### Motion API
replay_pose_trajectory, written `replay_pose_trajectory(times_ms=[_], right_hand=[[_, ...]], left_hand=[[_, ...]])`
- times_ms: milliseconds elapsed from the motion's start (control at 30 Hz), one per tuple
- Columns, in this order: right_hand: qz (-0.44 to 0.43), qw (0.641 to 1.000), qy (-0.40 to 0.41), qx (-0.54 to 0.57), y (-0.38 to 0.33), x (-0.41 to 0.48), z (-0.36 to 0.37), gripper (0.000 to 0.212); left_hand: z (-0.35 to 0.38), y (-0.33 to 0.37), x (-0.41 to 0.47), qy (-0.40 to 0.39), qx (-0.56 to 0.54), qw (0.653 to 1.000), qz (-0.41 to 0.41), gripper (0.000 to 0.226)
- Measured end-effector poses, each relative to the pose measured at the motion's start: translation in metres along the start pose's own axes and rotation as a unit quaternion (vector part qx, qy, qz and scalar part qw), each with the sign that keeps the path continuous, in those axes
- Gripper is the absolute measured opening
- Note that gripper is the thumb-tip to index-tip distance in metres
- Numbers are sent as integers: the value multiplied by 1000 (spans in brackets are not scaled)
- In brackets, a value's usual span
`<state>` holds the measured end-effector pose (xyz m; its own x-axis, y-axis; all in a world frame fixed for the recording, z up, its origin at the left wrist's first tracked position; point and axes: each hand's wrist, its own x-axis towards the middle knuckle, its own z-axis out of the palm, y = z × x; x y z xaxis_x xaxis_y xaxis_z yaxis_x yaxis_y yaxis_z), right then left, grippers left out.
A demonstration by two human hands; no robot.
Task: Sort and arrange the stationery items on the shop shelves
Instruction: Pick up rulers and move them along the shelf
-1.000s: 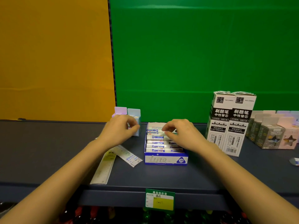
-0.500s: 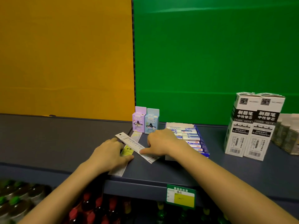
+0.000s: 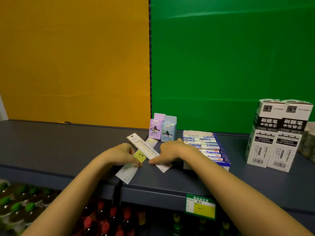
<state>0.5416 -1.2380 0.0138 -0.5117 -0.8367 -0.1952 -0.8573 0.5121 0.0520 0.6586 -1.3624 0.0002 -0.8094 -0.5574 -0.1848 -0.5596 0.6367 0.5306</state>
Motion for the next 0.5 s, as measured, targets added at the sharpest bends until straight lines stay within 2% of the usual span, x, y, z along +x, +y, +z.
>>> replay_pose_trajectory(times_ms=[167, 200, 300, 400, 433, 500], right_hand=[[-17, 993, 34, 111, -1, 5, 3, 35], [-19, 990, 44, 129, -1, 5, 2, 31], [-23, 984, 65, 163, -2, -1, -1, 37], [-62, 970, 87, 218, -4, -15, -4, 16], [-72, 963, 100, 239, -5, -20, -5, 19], [-68, 950, 133, 273, -5, -28, -4, 38]], left_hand=[[-3, -3, -5, -29, -91, 995, 15, 20], [-4, -5, -7, -28, -111, 993, 18, 24], [-14, -15, -12, -15, -147, 989, 22, 33], [-24, -26, -20, 5, -164, 985, 47, 26], [-27, -29, -23, 23, -181, 981, 57, 24], [-30, -31, -27, 69, -224, 969, 79, 19]])
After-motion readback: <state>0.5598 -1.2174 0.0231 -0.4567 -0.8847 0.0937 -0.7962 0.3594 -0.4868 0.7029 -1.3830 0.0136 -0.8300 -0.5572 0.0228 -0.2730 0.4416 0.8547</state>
